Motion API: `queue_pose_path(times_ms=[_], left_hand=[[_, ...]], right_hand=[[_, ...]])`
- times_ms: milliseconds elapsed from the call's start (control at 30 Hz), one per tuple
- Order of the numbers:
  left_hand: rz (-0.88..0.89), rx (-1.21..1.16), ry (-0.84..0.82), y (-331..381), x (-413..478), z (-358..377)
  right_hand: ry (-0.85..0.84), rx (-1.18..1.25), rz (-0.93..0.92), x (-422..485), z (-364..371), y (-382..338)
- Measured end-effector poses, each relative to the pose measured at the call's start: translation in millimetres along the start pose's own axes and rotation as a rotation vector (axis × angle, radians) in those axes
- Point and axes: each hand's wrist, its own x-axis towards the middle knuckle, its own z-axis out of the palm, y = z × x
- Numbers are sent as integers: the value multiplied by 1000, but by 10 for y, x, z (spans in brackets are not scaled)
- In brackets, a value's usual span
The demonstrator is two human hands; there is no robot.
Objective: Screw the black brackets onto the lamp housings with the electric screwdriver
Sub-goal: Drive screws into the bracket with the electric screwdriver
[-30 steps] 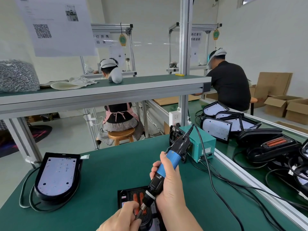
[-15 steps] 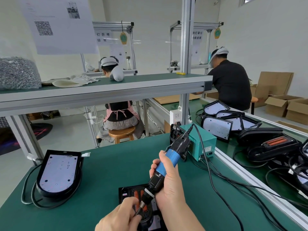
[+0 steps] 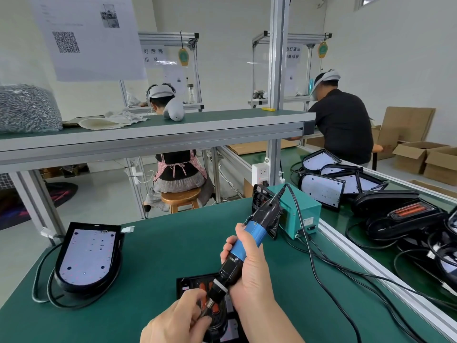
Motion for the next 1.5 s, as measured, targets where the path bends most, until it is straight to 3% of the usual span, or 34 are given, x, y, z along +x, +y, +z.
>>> queue_pose_path(times_ms=[300,367,467,533,633,767,833,900,1067,1500], left_hand=[[-146,-121,-25,1,28,19],[-166,-154,80,-10,14,59],[-241,-127,374,-104,33,93],[-445,-85,425,-181,93,95],[-806,-142,195,-271,159,79],[-861,-266,-221,-270,183,57],[-889,-482,-301,-311,193,109],[-919,-681,-295,-344,177,151],[-859,-843,-272,-373,106,181],[-815,-830,-201,-408,123,302]], right_hand=[[43,5,-11,82,-6,26],[46,13,-22,107,0,8],[55,17,-36,141,-2,-30],[47,21,-43,152,-1,-64],[24,-13,-84,167,10,-111],[-36,-135,-236,217,58,-203],[-63,-209,-327,242,96,-265],[-71,-247,-383,264,133,-306],[-65,-296,-471,308,163,-354],[-27,-429,-552,604,43,-260]])
